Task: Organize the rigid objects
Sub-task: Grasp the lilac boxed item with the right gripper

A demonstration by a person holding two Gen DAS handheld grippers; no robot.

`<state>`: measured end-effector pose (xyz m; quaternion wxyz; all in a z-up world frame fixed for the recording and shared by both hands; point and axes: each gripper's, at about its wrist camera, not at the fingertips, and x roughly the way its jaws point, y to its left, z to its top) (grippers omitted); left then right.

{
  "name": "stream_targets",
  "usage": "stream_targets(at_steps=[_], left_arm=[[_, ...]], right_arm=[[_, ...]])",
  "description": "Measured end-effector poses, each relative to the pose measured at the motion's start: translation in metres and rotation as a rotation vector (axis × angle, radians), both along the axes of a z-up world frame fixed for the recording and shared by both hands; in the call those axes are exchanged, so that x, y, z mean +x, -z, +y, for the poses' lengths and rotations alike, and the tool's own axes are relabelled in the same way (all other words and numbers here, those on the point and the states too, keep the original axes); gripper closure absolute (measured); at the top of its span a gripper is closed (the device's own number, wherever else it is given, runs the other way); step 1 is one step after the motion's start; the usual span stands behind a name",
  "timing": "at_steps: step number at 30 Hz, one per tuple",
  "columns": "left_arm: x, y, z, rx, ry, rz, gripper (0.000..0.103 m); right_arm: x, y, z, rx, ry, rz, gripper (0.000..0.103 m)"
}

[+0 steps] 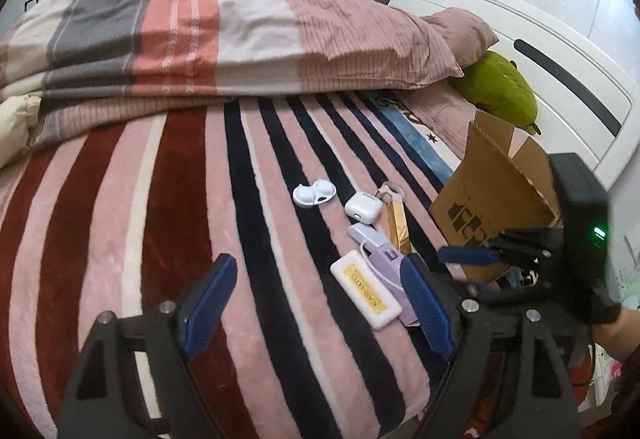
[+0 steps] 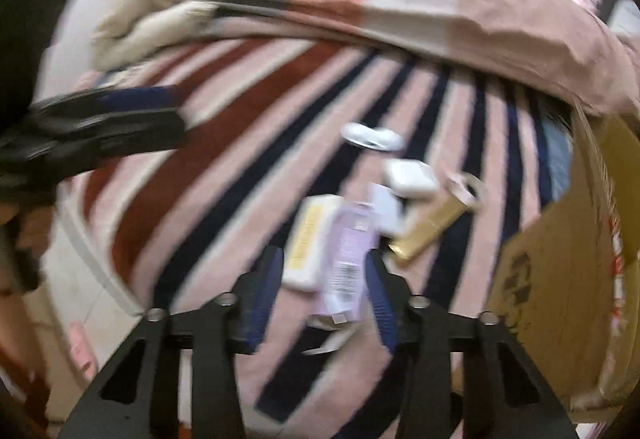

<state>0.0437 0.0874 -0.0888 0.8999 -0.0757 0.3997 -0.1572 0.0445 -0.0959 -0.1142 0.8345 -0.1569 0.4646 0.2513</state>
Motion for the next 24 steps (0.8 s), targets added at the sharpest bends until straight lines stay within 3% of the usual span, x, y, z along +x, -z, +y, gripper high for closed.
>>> stream_targets(at_steps=[4,9,17,19,20,24], left_arm=[[0.004,0.004,-0.003,-0.003,0.006,0.01,0.022],[0.006,0.006,-0.004,0.0,0.01,0.017,0.022],[0.005,0.006,-0.008,-0.005,0.024,0.018,0.022],[0.005,0.007,-0.009,-0.003,0.025,0.022,0.022],[0.004,0.007,-0.01,-0.001,0.025,0.025,0.022],[0.004,0.006,-0.012,-0.006,0.037,0.027,0.022]], right_arm=[[0.023,0.02,-0.009,-0.025,0.076,0.029,0.071],[0.028,0.033,-0.011,0.005,0.052,0.088,0.071],[0.023,0.049,0.005,-0.109,0.029,0.13,0.07],[0.023,0.053,0.003,-0.1,0.034,0.12,0.072],[0.024,0.053,0.002,-0.088,0.042,0.118,0.081],[0.015,0.043,0.002,-0.106,0.023,0.042,0.082]])
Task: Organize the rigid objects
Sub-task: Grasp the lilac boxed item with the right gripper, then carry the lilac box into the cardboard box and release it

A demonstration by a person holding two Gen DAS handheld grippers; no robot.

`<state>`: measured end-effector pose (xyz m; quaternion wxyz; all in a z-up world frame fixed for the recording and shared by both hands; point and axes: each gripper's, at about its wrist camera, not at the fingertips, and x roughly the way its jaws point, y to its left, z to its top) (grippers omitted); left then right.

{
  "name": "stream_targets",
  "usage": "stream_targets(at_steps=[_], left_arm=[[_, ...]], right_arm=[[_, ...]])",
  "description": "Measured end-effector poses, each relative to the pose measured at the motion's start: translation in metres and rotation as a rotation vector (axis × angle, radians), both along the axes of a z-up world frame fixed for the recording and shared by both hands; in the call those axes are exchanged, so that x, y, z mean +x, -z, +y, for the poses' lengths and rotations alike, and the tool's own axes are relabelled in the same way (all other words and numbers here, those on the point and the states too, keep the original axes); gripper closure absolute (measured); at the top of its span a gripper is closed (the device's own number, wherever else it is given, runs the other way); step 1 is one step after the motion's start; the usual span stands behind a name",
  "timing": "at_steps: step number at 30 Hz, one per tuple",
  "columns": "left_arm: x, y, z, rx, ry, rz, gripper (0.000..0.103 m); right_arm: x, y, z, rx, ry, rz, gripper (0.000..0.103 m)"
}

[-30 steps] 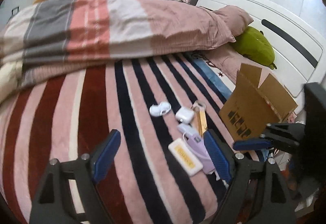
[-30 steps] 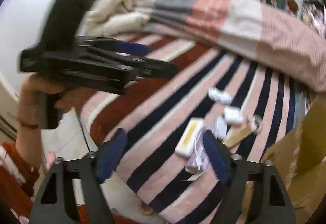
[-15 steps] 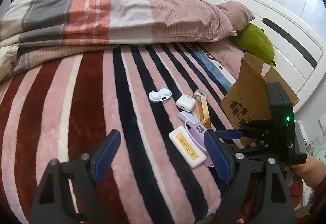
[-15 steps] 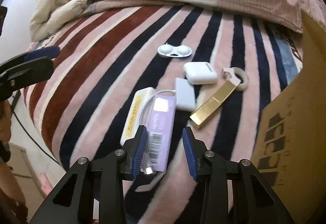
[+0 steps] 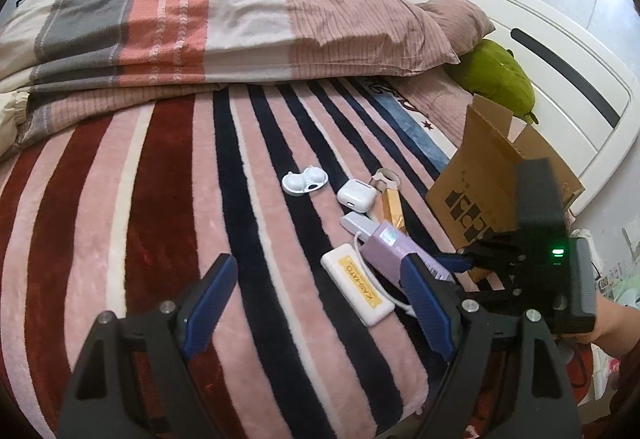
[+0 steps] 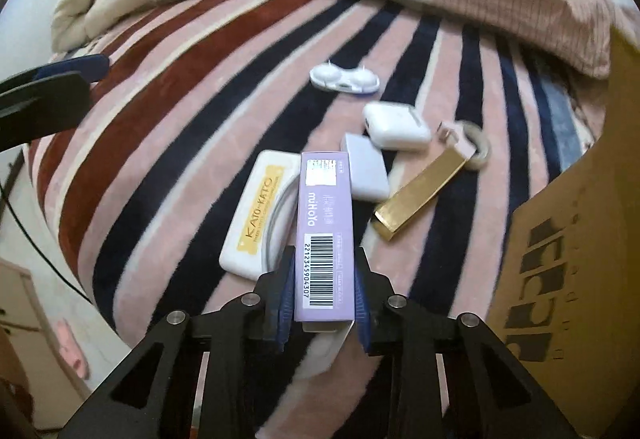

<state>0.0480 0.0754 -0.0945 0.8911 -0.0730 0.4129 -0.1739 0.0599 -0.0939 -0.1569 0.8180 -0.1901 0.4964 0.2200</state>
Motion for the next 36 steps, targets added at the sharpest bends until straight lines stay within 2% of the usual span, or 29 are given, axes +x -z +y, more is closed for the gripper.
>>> stream_targets(at_steps=[6,12,14,16,23,27,32,36], left_arm=[[0.006,-0.021,-0.014,-0.119,0.096,-0.021,0.022],[0.026,-0.063,-0.036,-0.169,0.158,-0.077,0.022],[0.033,-0.075,-0.046,-0.206,0.204,-0.085,0.032],[0.044,-0.084,-0.063,-0.192,0.236,-0.085,0.044],[0.079,-0.101,-0.145,-0.152,0.342,-0.078,0.044],[0.102,-0.1,-0.2,-0.124,0.411,-0.036,0.044],[0.123,-0.087,-0.254,-0.077,0.469,0.036,0.045],[0.129,-0.072,-0.276,-0.008,0.486,0.088,0.045]], right_arm=[[-0.021,-0.052,0.007,0.097,-0.091,-0.074,0.082],[-0.038,-0.116,0.013,0.16,-0.201,-0.149,0.082],[-0.039,-0.129,0.017,0.142,-0.216,-0.203,0.082],[-0.038,-0.139,0.009,0.123,-0.211,-0.244,0.082],[-0.014,-0.163,-0.062,0.164,-0.066,-0.245,0.082],[-0.004,-0.167,-0.106,0.17,0.012,-0.253,0.082],[0.014,-0.162,-0.158,0.2,0.13,-0.188,0.082],[0.027,-0.149,-0.182,0.209,0.186,-0.122,0.082]])
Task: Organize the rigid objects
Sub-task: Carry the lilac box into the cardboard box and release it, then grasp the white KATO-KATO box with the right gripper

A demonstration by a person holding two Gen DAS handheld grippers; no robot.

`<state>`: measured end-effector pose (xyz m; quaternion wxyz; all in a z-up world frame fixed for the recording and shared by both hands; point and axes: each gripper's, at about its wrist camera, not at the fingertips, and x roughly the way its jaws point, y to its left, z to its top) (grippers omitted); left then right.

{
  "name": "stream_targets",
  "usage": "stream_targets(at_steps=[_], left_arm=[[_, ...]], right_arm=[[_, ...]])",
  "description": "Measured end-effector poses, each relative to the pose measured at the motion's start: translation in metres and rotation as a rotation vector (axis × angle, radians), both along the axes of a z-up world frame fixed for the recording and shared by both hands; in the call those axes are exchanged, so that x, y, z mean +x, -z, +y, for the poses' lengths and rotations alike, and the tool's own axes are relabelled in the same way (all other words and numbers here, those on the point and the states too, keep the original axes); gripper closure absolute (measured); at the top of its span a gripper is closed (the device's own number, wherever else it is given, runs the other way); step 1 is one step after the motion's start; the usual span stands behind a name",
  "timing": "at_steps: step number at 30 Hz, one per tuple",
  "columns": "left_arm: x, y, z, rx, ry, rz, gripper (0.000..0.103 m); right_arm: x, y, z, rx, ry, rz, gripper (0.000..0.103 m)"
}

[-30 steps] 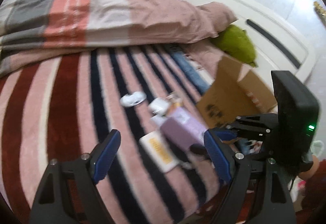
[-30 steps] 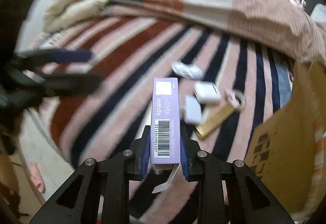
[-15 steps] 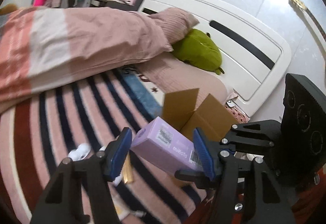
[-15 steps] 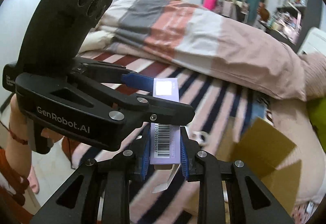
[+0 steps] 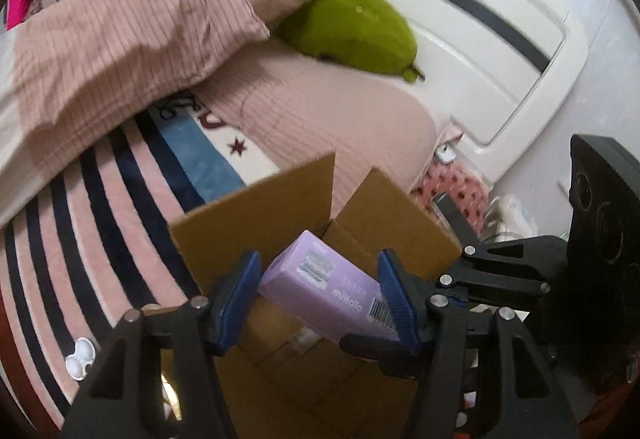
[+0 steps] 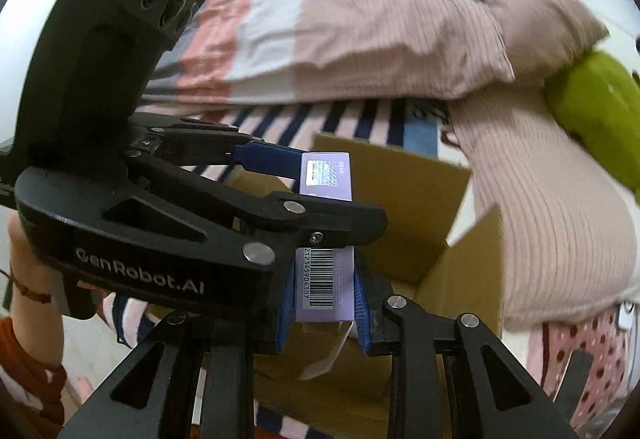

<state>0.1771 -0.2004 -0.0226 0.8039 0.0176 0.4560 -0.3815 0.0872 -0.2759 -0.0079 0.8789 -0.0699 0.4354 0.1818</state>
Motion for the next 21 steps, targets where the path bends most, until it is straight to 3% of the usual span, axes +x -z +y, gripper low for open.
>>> stream_targets(at_steps=[2,4,5,10,15,21], left_arm=[[-0.001,0.003,-0.002,0.028,-0.002,-0.002,0.04],[-0.003,0.002,0.004,0.035,-0.024,-0.016,0.027],[-0.005,-0.001,0.009,0.035,-0.037,-0.03,0.025],[-0.025,-0.025,0.059,0.017,-0.129,-0.112,0.024],[-0.059,-0.047,0.143,0.014,-0.279,-0.209,0.022],[-0.101,-0.026,0.236,0.049,-0.454,-0.25,0.021]], right_arm=[[0.002,0.007,-0.006,0.004,0.011,0.032,0.08],[0.004,0.014,-0.008,-0.009,0.027,0.053,0.076],[0.004,0.016,-0.008,-0.019,0.027,0.058,0.071],[-0.01,0.011,0.005,0.0,-0.014,0.011,0.07],[-0.041,-0.015,0.046,0.101,-0.177,-0.101,0.07],[-0.075,-0.008,0.133,0.12,-0.43,-0.128,0.07]])
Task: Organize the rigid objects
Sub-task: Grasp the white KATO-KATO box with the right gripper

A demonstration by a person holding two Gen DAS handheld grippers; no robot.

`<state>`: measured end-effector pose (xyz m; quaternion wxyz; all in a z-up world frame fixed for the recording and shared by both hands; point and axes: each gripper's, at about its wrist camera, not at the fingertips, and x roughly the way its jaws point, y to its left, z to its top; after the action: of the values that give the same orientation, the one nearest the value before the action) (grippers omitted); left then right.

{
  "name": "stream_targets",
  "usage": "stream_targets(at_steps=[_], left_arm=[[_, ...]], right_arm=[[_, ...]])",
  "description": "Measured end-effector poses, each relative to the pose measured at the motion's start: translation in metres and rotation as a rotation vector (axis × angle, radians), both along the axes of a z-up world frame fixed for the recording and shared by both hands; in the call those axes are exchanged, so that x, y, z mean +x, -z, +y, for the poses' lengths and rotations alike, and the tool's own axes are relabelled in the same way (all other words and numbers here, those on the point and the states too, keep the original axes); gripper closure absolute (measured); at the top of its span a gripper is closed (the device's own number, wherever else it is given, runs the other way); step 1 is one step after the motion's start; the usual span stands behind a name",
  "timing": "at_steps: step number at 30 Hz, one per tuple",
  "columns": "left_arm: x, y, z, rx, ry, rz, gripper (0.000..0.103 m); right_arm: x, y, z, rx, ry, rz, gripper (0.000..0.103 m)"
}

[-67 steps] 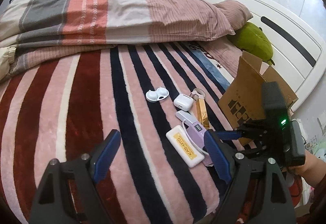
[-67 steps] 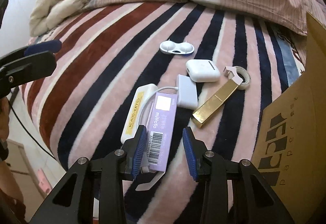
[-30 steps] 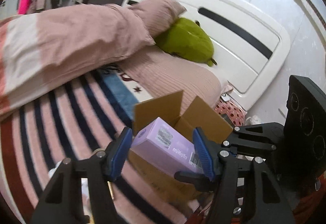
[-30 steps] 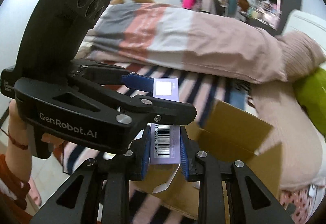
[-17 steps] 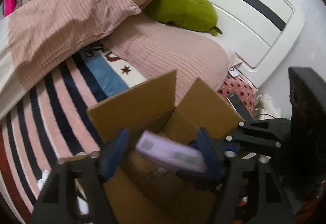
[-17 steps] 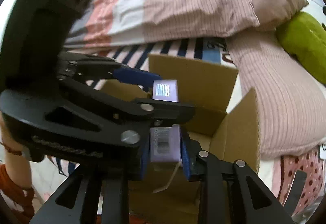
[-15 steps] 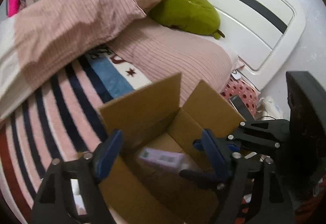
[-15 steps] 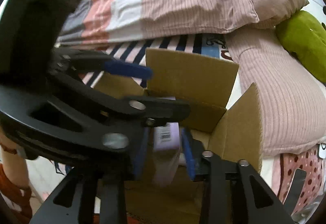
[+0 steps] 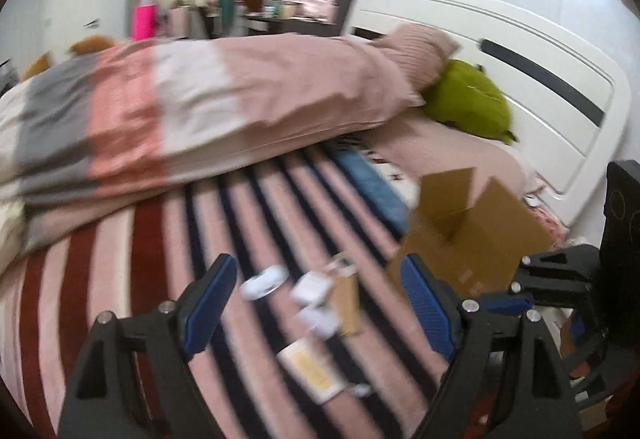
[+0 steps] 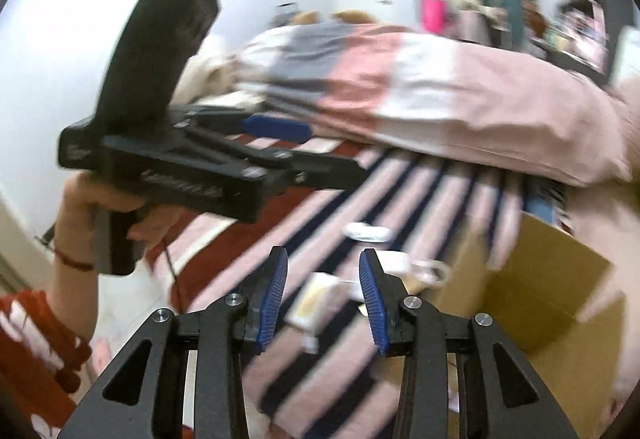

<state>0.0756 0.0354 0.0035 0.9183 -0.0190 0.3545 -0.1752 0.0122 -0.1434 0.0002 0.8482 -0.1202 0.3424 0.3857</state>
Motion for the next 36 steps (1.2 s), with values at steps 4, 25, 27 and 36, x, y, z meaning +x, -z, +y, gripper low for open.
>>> stream_targets(at_steps=[4,25,27,36], left_arm=[[-0.021,0.031,0.04,-0.005,-0.068,0.018,0.021],[-0.039,0.105,0.066,-0.106,-0.111,0.123,0.021],[-0.037,0.105,0.066,-0.111,-0.113,0.126,0.021],[-0.025,0.096,0.049,-0.147,-0.041,0.148,0.021]], right_arm=[[0.0,0.038,0.046,-0.024,-0.093,0.116,0.07],[0.069,0.181,0.067,-0.192,0.209,0.387,0.056],[0.072,0.18,0.068,-0.184,0.216,0.364,0.057],[0.056,0.151,0.082,-0.152,0.157,0.221,0.071]])
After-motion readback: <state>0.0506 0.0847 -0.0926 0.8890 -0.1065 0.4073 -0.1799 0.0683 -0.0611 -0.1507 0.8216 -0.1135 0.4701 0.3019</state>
